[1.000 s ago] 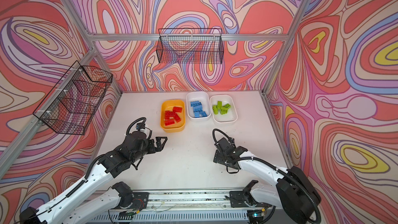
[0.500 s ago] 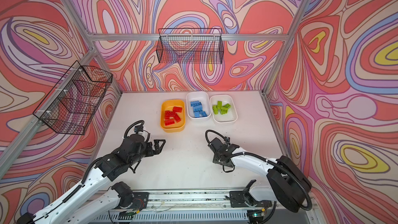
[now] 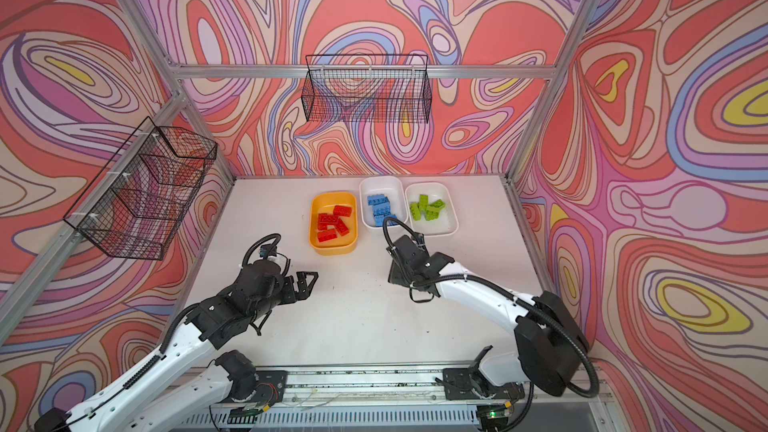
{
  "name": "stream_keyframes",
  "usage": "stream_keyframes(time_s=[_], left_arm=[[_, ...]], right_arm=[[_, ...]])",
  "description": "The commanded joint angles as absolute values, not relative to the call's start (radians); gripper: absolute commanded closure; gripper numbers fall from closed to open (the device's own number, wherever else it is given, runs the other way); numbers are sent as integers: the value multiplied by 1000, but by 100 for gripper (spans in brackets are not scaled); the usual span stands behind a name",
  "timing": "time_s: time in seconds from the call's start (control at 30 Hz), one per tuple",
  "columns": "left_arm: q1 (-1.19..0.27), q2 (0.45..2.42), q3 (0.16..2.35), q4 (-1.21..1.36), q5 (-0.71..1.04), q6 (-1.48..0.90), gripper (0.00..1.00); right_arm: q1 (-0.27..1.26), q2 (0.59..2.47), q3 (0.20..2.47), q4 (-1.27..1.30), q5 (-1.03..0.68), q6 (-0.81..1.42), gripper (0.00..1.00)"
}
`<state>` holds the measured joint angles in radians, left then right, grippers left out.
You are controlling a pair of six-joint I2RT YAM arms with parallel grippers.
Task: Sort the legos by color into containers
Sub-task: 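Carry the last red brick with the right gripper into the yellow tray and release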
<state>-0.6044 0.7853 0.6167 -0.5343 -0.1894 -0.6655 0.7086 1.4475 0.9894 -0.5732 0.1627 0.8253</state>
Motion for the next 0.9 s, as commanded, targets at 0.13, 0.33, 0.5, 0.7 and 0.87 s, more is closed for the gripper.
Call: stream_keyframes(time_s=[0.13,0.33,0.5,0.7,0.87], left_arm=[[-609,840,652,-556,-259,-656,0],[-607,841,673,-573,-334,-670,0],[-606,847,674,-585,-389,-691,0],[-604,845,666,-604,-412,-716,0],[-604,841,658,-595,-437,-719,0]], right_arm=[[715,1826,1476,-537,139,614,45],[715,2124,1870,-600,92,504,45],[716,2298,2063,-632,13,470,46],[716,2380,2151,-626,-24,456,43],[716,2386,2165,-602,-73,451,14]])
